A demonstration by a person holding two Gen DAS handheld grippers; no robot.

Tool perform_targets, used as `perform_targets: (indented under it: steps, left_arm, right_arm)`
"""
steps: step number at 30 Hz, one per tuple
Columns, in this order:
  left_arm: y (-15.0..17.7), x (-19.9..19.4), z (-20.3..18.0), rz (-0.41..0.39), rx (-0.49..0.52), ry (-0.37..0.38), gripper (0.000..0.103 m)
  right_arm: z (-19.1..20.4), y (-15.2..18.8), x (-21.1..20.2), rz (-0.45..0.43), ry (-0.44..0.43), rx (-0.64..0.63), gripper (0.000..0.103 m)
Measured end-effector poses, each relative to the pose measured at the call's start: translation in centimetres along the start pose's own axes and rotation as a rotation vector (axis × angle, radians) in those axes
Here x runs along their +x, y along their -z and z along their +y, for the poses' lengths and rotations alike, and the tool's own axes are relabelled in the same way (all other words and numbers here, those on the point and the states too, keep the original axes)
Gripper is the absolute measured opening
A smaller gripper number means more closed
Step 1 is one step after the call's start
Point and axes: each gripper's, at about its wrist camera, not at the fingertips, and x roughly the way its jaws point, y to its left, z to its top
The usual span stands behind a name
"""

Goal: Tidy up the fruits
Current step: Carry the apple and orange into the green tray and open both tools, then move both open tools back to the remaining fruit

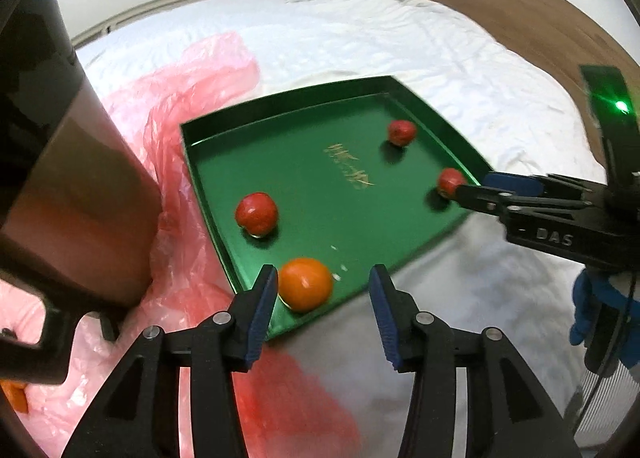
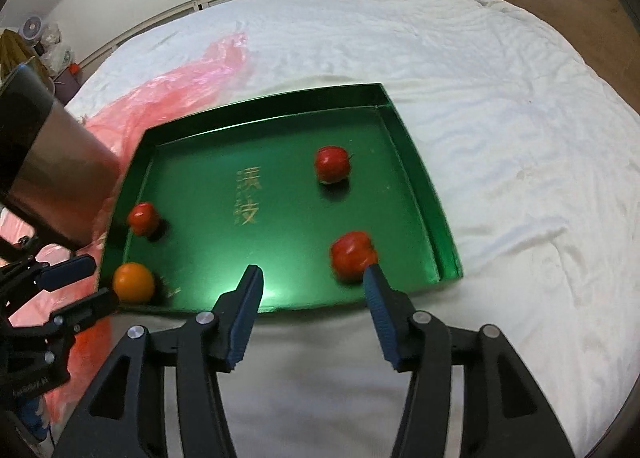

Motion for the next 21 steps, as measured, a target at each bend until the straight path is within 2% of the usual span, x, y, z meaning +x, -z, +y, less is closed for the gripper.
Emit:
perform_targets:
  steps: [5, 13, 21]
  left_arm:
    - [1.4, -2.4, -0.3, -0.020, 0.013, 0.026, 0.043]
    - [4.4, -5.9, 1.6, -0.033, -0.009, 0.035, 0.043]
    - [7.2, -9.6, 5.6, -0.032, -0.058, -0.004, 0.043]
  right_arm:
    - [1.8, 1.3, -1.3, 0.003, -0.003, -0.002, 0.099]
    - [5.5, 3.2, -3.3, 0.007, -0.018, -0.020, 0.099]
    - [12.1, 5.2, -4.9, 0.039, -0.119, -0.070, 0.099]
